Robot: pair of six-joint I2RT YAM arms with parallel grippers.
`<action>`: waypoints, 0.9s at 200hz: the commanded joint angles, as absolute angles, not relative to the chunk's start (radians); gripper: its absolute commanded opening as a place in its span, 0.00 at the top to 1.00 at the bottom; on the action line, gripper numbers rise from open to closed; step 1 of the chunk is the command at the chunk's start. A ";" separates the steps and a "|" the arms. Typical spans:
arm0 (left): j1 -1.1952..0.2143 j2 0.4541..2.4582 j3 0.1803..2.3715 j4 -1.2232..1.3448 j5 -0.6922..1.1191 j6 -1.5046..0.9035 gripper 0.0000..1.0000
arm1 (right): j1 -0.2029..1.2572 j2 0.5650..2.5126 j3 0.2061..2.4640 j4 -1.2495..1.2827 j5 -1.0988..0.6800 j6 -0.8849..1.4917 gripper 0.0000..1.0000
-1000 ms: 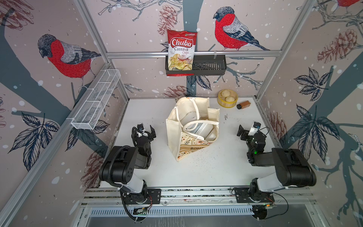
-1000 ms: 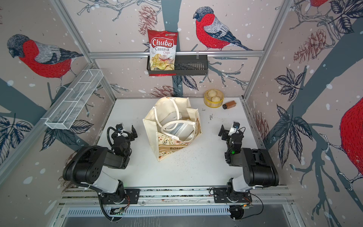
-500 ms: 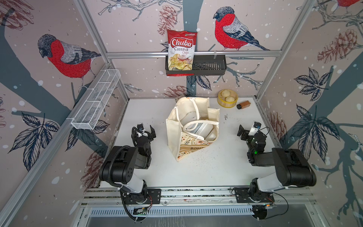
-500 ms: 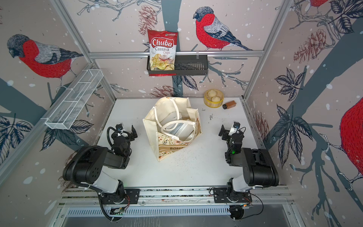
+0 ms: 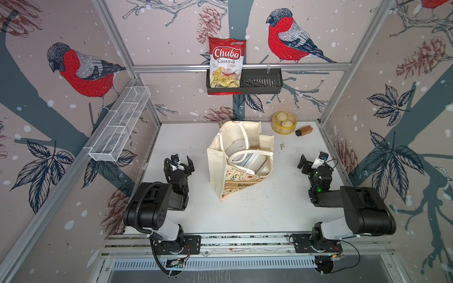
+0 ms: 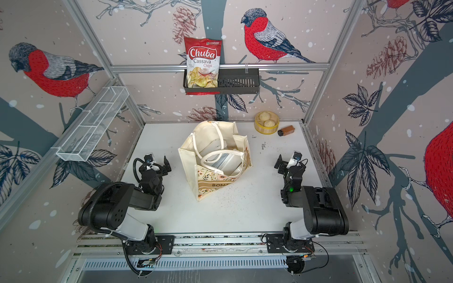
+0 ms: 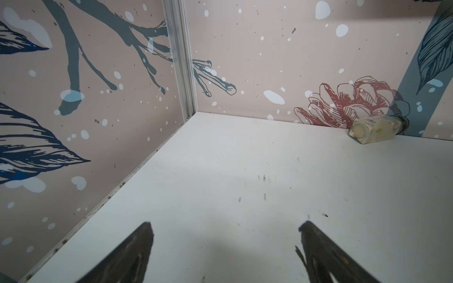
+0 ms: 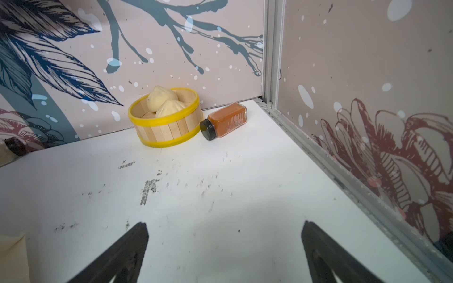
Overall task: Take out the pencil case from the canvas bag
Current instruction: Pick up the canvas bag from the center of the board.
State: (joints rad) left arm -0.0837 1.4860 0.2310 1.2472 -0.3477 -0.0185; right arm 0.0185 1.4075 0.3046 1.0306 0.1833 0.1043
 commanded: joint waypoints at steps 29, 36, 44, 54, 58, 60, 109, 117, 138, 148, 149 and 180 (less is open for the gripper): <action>-0.092 1.161 0.450 0.825 -0.322 -0.026 0.13 | 0.102 1.283 0.567 0.583 0.218 0.145 0.03; -0.092 1.129 0.521 0.736 -0.301 -0.044 0.15 | 0.124 1.277 0.619 0.523 0.205 0.162 0.04; -0.092 1.107 0.612 0.620 -0.263 -0.064 0.17 | 0.151 1.276 0.685 0.450 0.183 0.180 0.05; -0.095 1.102 0.750 0.472 -0.196 -0.095 0.18 | 0.188 1.276 0.776 0.353 0.154 0.199 0.05; -0.096 1.105 0.804 0.413 -0.162 -0.106 0.19 | 0.206 1.275 0.813 0.312 0.151 0.209 0.06; -0.098 1.109 0.828 0.381 -0.146 -0.111 0.19 | 0.217 1.276 0.829 0.290 0.151 0.214 0.06; -0.220 1.301 1.451 -0.236 0.108 -0.206 0.22 | 0.397 1.212 1.100 -0.064 -0.039 0.362 0.08; -0.240 1.334 1.508 -0.297 0.146 -0.211 0.26 | 0.425 1.197 1.124 -0.109 -0.061 0.385 0.08; -0.285 1.426 1.655 -0.436 0.219 -0.219 0.29 | 0.484 1.172 1.188 -0.229 -0.128 0.425 0.06; -0.310 1.482 1.732 -0.512 0.227 -0.210 0.30 | 0.506 1.163 1.219 -0.291 -0.145 0.449 0.05; -0.313 1.488 1.739 -0.519 0.227 -0.208 0.30 | 0.508 1.162 1.221 -0.297 -0.146 0.450 0.05; -0.379 1.672 1.987 -0.762 0.138 -0.128 0.29 | 0.562 1.144 1.276 -0.453 -0.176 0.492 0.09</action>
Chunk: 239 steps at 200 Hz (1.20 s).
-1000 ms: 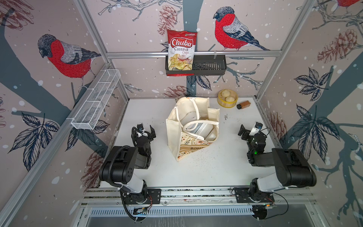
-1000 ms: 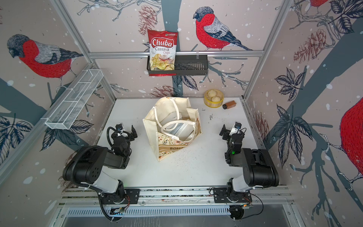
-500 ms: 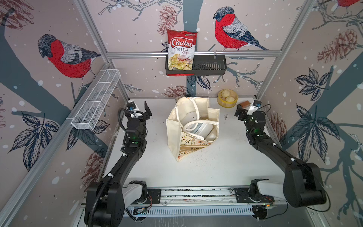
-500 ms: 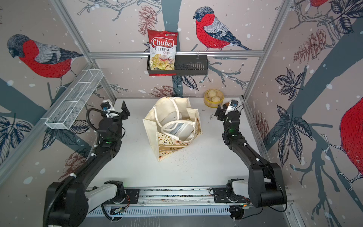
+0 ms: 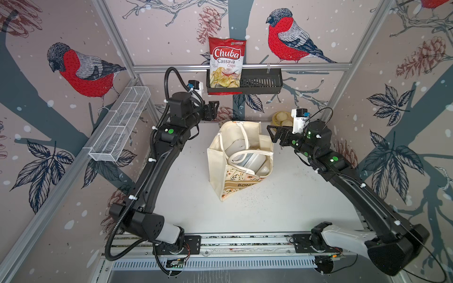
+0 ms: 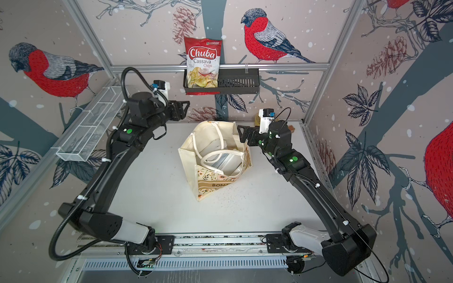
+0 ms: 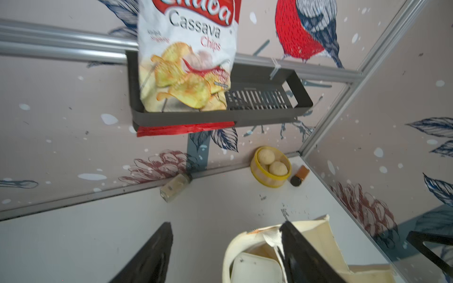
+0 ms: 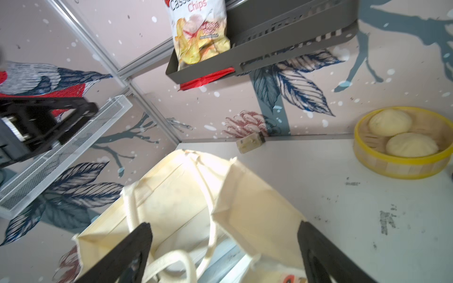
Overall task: Take out the pencil case from the canvas bag
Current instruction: Pick up the canvas bag from the center of the board.
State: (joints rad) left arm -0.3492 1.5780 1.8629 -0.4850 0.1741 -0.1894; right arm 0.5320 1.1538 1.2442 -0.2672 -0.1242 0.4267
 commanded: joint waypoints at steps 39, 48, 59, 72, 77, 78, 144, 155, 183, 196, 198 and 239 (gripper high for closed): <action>-0.389 1.771 2.075 -0.839 0.081 -0.107 0.30 | 0.630 1.168 1.314 -0.616 -0.081 0.502 0.14; -0.388 1.783 2.080 -0.840 0.069 -0.104 0.30 | 0.638 1.177 1.310 -0.637 -0.057 0.505 0.14; -0.389 1.803 2.099 -0.857 0.052 -0.097 0.30 | 0.644 1.195 1.310 -0.661 -0.040 0.506 0.14; -0.388 1.832 2.127 -0.885 0.045 -0.085 0.30 | 0.652 1.218 1.313 -0.687 -0.039 0.503 0.15; -0.389 1.842 2.133 -0.893 0.047 -0.078 0.30 | 0.656 1.227 1.315 -0.692 -0.044 0.499 0.16; -0.389 1.844 2.135 -0.894 0.047 -0.077 0.30 | 0.656 1.229 1.315 -0.693 -0.046 0.499 0.16; -0.388 1.928 2.165 -0.952 0.070 -0.042 0.33 | 0.685 1.299 1.328 -0.719 -0.094 0.489 0.34; -0.389 1.941 2.172 -0.962 0.101 -0.038 0.36 | 0.686 1.301 1.331 -0.724 -0.093 0.488 0.34; -0.389 1.965 2.181 -0.978 0.204 -0.029 0.40 | 0.686 1.311 1.345 -0.738 -0.087 0.483 0.38; -0.388 1.972 2.186 -0.993 0.228 -0.021 0.42 | 0.686 1.312 1.352 -0.739 -0.086 0.483 0.38; -0.388 1.973 2.189 -0.997 0.228 -0.019 0.43 | 0.686 1.313 1.353 -0.741 -0.086 0.484 0.38; -0.387 1.971 2.207 -1.060 0.200 0.022 0.64 | 0.686 1.307 1.361 -0.741 -0.074 0.483 0.35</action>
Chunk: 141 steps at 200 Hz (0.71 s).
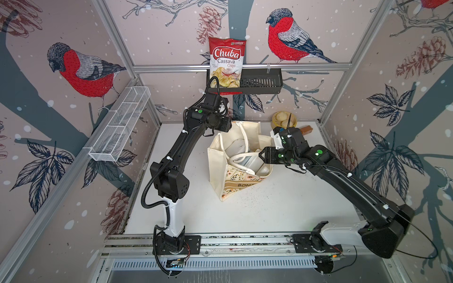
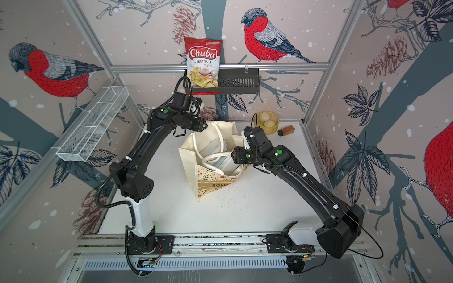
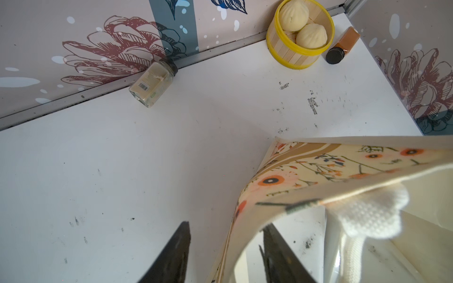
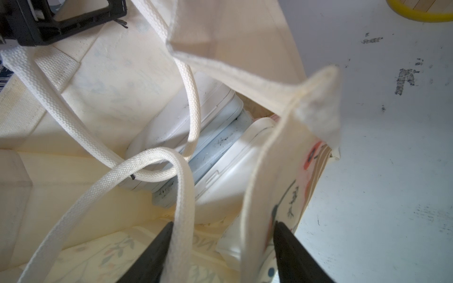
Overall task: Take out the pencil case from the canvas bag
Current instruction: Pick up the canvas bag from the center of the board.
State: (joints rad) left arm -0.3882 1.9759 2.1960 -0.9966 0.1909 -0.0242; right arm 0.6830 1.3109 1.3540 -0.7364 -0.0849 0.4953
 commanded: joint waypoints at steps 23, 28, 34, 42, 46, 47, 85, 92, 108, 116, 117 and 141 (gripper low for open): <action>-0.386 1.962 2.206 -1.067 0.200 0.039 0.78 | 0.686 1.297 1.342 -0.729 -0.064 0.480 0.37; -0.385 1.962 2.206 -1.067 0.197 0.040 0.78 | 0.686 1.295 1.340 -0.728 -0.066 0.481 0.37; -0.385 1.963 2.204 -1.068 0.195 0.041 0.76 | 0.686 1.294 1.338 -0.724 -0.070 0.481 0.38; -0.385 1.964 2.202 -1.070 0.199 0.044 0.70 | 0.686 1.292 1.336 -0.721 -0.076 0.482 0.38; -0.385 1.964 2.199 -1.071 0.200 0.046 0.65 | 0.686 1.290 1.335 -0.720 -0.079 0.482 0.38; -0.385 1.964 2.198 -1.070 0.200 0.046 0.64 | 0.685 1.289 1.335 -0.720 -0.080 0.484 0.38; -0.385 1.986 2.187 -1.081 0.238 0.041 0.64 | 0.686 1.268 1.315 -0.707 -0.086 0.490 0.35; -0.386 1.989 2.189 -1.085 0.250 0.035 0.67 | 0.687 1.265 1.311 -0.706 -0.086 0.491 0.35; -0.385 1.998 2.193 -1.092 0.262 0.029 0.80 | 0.687 1.263 1.306 -0.704 -0.084 0.493 0.34; -0.385 2.000 2.193 -1.091 0.266 0.029 0.87 | 0.686 1.262 1.302 -0.702 -0.086 0.495 0.34; -0.385 2.000 2.194 -1.092 0.266 0.029 0.88 | 0.687 1.262 1.302 -0.701 -0.086 0.495 0.34; -0.385 1.998 2.200 -1.081 0.260 0.032 1.00 | 0.687 1.258 1.285 -0.690 -0.089 0.497 0.37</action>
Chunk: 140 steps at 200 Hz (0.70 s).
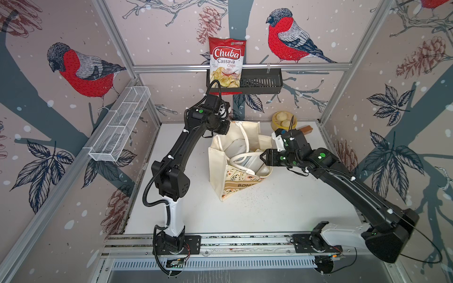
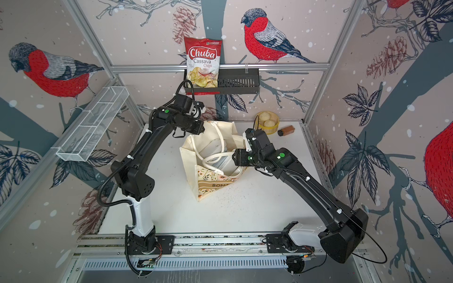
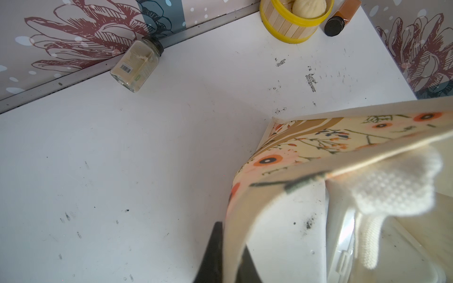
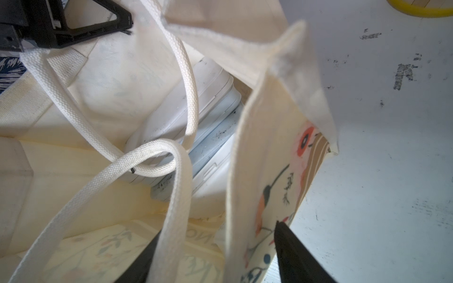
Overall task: Take out the pencil case from the canvas bag
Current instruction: Pick up the canvas bag from the center of the board.
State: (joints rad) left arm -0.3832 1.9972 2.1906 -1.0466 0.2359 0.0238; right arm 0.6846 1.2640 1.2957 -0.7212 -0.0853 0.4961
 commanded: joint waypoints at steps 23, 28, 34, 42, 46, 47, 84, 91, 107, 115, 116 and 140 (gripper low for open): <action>-0.385 1.985 2.219 -1.045 0.199 0.021 1.00 | 0.687 1.258 1.276 -0.667 -0.105 0.490 0.55; -0.385 1.978 2.221 -1.032 0.180 0.018 1.00 | 0.687 1.257 1.278 -0.660 -0.112 0.489 0.59; -0.385 1.968 2.220 -1.012 0.157 0.015 1.00 | 0.687 1.260 1.281 -0.653 -0.118 0.488 0.63; -0.385 1.955 2.220 -0.988 0.132 0.014 1.00 | 0.687 1.267 1.285 -0.640 -0.128 0.489 0.68; -0.386 1.947 2.219 -0.974 0.122 0.014 1.00 | 0.687 1.271 1.289 -0.631 -0.133 0.492 0.71; -0.385 1.945 2.218 -0.972 0.120 0.014 1.00 | 0.687 1.272 1.290 -0.629 -0.135 0.492 0.72; -0.386 1.855 2.157 -0.827 0.017 0.039 1.00 | 0.697 1.335 1.326 -0.482 -0.244 0.535 0.91; -0.384 1.838 2.143 -0.802 -0.016 0.041 1.00 | 0.705 1.352 1.334 -0.448 -0.257 0.545 0.94; -0.382 1.804 2.110 -0.745 -0.085 0.052 1.00 | 0.736 1.414 1.378 -0.390 -0.277 0.553 0.95; -0.378 1.787 2.098 -0.726 -0.107 0.061 1.00 | 0.753 1.448 1.406 -0.372 -0.278 0.548 0.95; -0.378 1.785 2.097 -0.724 -0.110 0.061 1.00 | 0.754 1.453 1.409 -0.370 -0.278 0.547 0.95; -0.361 1.745 2.044 -0.676 -0.119 0.063 1.00 | 0.798 1.553 1.465 -0.332 -0.283 0.540 0.95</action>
State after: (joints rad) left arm -0.3744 1.7908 2.0781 -0.9001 -0.0624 0.0357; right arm 0.7650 1.4849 1.4185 -0.4789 -0.2111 0.5289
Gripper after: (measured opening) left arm 0.060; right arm 0.107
